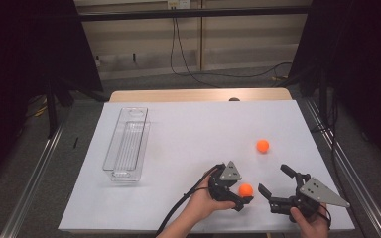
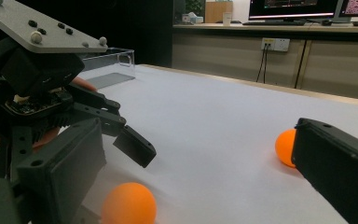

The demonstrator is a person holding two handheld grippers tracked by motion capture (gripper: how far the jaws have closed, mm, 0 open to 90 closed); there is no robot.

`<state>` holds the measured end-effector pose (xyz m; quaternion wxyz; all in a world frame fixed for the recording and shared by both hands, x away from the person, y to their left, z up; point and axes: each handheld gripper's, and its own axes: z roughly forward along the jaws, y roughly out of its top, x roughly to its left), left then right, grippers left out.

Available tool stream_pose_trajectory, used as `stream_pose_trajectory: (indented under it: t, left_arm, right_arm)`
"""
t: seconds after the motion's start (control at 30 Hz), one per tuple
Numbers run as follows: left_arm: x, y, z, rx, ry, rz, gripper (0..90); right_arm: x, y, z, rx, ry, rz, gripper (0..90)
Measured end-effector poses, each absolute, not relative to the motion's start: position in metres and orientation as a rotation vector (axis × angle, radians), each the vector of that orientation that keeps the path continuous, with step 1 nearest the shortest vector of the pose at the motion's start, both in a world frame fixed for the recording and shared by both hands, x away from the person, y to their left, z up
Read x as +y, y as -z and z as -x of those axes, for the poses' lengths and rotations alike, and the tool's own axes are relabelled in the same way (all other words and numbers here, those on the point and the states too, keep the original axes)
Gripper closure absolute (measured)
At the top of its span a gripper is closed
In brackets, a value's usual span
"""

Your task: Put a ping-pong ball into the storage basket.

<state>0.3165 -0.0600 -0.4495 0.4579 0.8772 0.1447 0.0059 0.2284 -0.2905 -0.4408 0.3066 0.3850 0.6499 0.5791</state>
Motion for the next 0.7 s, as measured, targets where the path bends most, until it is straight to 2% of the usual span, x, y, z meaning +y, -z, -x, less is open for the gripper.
stream_pose_trajectory:
  t: [0.37, 0.7]
  left_arm:
    - [-0.0637, 0.4517, -0.3172, 0.336, 0.003, -2.17, 18.0]
    - [-0.0687, 0.4517, -0.3164, 0.307, 0.023, -2.19, 28.0]
  right_arm:
    - [-0.2903, 0.4407, -0.2286, 1.719, -1.537, -1.02, 2.1]
    - [-0.2906, 0.4409, -0.2287, 1.722, -1.535, -1.02, 2.1]
